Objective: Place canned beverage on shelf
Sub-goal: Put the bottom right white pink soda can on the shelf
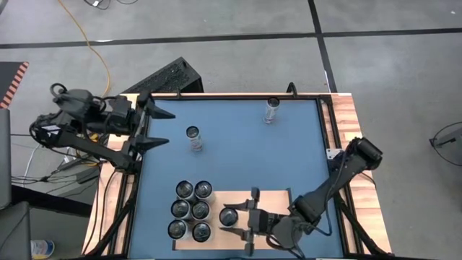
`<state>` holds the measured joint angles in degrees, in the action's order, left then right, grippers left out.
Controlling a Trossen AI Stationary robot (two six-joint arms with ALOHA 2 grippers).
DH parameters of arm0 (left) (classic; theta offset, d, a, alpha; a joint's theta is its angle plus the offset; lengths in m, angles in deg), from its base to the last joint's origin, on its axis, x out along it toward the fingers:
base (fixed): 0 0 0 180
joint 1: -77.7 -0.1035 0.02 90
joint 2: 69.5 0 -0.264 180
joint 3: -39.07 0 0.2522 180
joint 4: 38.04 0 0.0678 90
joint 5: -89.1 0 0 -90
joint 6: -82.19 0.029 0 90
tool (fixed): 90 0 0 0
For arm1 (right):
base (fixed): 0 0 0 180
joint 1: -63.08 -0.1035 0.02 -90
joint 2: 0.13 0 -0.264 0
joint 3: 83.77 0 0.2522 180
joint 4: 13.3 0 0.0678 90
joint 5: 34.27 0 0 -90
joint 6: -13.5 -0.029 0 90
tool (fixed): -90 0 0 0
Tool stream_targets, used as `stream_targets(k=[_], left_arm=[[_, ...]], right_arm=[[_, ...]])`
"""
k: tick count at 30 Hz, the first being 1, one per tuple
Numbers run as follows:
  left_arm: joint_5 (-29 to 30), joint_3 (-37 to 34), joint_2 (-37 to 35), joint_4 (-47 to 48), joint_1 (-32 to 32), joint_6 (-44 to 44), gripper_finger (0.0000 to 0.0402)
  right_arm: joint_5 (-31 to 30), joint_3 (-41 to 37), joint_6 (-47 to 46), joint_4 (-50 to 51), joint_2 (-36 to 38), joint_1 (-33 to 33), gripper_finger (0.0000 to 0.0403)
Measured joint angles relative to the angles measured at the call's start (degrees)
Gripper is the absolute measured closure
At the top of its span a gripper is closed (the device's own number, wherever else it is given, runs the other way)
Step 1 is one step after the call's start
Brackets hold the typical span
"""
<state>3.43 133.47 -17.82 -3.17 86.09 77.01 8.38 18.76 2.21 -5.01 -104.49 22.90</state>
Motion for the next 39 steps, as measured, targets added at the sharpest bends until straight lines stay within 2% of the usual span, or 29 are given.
stream_targets(k=[3, 9, 15, 19, 36, 39], left_arm=[[-0.01, -0.01, 0.46, 0.01, 0.0, 0.23, 0.0077], [-0.02, -0.07, 0.79, 0.04, 0.0, -0.01, 0.0077], [-0.02, -0.07, 0.8, -0.68, 0.0, -0.58, 0.0077], [-0.04, -0.07, 0.78, -1.68, 0.0, -0.66, 0.0077], [-0.07, -0.07, 0.8, -1.6, 0.0, -1.39, 0.0077], [-0.07, -0.07, 0.8, -1.6, 0.0, -1.59, 0.0077]], right_arm=[[2.23, 0.0, 0.94, -0.67, 0.06, -0.24, 0.0186], [2.73, 0.0, -1.14, -1.45, -1.18, -1.47, 0.0186], [8.53, 0.06, -0.91, -3.54, -2.44, -0.52, 0.0186], [9.02, -0.11, 2.17, -4.17, -2.97, -0.23, 0.0186], [10.93, -0.04, 4.81, -4.2, -2.91, -0.39, 0.0186], [12.38, -1.3, 5.33, -7.62, -2.91, -0.12, 0.0186]])
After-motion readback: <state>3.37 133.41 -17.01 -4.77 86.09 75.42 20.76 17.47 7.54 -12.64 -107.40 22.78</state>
